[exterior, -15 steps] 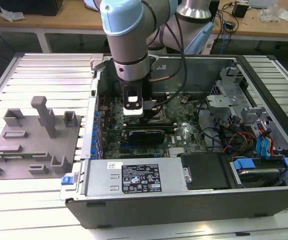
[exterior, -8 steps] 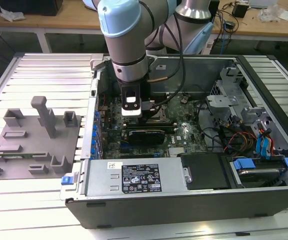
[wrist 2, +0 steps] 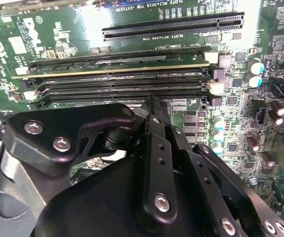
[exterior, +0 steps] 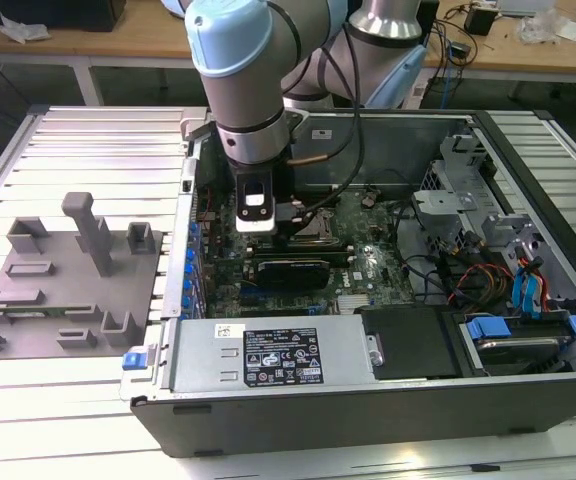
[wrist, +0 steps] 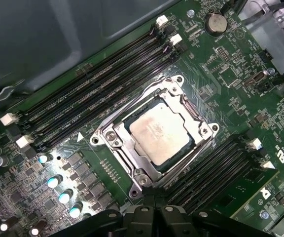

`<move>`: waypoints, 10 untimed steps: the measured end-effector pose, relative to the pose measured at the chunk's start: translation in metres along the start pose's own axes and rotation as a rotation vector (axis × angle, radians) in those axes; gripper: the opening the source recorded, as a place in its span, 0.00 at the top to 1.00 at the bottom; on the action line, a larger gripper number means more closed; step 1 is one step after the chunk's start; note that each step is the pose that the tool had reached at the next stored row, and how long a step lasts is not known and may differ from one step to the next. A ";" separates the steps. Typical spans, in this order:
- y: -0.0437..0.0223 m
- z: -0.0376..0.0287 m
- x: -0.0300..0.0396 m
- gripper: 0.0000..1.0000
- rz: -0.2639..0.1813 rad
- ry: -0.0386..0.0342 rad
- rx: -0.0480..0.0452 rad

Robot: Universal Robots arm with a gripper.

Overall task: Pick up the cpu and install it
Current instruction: 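Install the second cpu locking lever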

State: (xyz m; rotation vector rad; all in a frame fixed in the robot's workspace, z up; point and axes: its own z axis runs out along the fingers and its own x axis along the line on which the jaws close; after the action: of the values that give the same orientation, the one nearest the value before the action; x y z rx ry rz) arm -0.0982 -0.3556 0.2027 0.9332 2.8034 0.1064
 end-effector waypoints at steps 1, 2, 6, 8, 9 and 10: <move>-0.0004 0.0000 0.0006 0.89 0.000 0.0006 -0.0018; -0.0007 -0.0001 0.0010 0.89 0.001 0.0010 -0.0030; -0.0015 0.0002 0.0021 0.89 0.003 0.0062 -0.0152; -0.0019 0.0004 0.0026 0.89 0.006 0.0100 -0.0244; -0.0022 0.0006 0.0030 0.89 0.007 0.0121 -0.0296; -0.0025 0.0007 0.0034 0.89 0.008 0.0140 -0.0344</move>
State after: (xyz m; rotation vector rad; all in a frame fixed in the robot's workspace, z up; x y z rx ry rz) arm -0.1022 -0.3556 0.2012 0.9391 2.8016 0.1623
